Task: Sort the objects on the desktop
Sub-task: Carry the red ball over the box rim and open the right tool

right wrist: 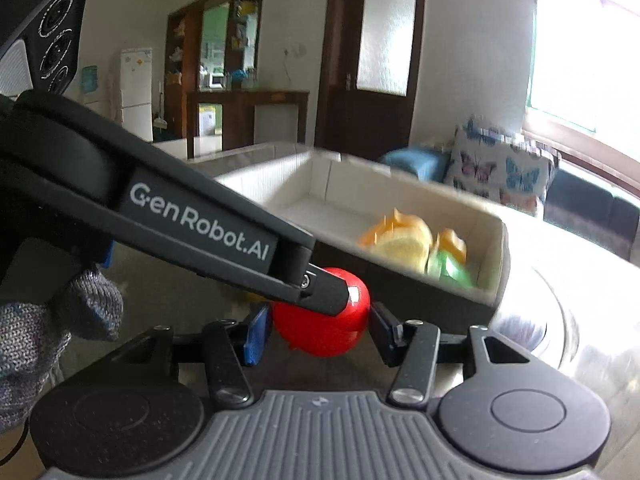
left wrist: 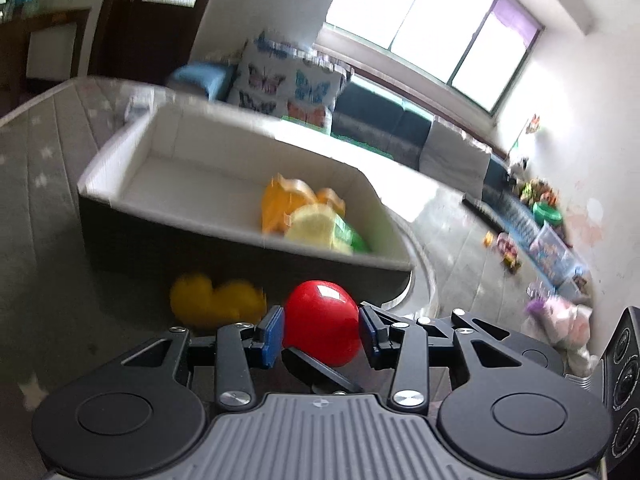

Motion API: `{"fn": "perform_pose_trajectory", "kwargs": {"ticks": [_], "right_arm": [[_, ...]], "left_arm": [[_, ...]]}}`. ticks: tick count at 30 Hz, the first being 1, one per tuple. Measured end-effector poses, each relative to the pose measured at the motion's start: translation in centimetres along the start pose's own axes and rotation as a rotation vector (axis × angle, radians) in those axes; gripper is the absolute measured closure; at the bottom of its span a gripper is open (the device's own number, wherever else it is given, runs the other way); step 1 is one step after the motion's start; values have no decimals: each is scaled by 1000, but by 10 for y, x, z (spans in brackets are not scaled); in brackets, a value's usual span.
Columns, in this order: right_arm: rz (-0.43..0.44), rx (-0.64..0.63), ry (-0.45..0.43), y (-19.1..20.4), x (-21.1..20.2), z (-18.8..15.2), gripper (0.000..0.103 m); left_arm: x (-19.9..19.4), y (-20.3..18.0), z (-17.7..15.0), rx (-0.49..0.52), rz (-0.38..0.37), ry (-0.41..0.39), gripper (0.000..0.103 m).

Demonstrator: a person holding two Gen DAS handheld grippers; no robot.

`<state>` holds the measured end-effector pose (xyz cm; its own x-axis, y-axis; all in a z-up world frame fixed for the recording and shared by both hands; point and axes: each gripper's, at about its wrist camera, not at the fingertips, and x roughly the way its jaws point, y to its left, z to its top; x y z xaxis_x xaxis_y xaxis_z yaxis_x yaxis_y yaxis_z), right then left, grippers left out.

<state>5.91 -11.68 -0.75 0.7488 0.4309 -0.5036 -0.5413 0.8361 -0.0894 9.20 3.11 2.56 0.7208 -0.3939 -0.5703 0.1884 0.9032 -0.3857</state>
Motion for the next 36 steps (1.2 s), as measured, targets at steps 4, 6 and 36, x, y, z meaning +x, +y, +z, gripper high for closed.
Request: {"fn": "perform_pose_trajectory", "kwargs": {"ticks": [4,6,36], "right_arm": [[2,-42,-35,-5,13,26,50],[11,-57,-40,-10,25,41,50],[69,-74,114,-21,132,73,49]], "left_arm": [[0,7,26,-17,12,-55,60],[5,13,40,-28,19,-70,60],[72,86,83,-192,49,7,60]]}}
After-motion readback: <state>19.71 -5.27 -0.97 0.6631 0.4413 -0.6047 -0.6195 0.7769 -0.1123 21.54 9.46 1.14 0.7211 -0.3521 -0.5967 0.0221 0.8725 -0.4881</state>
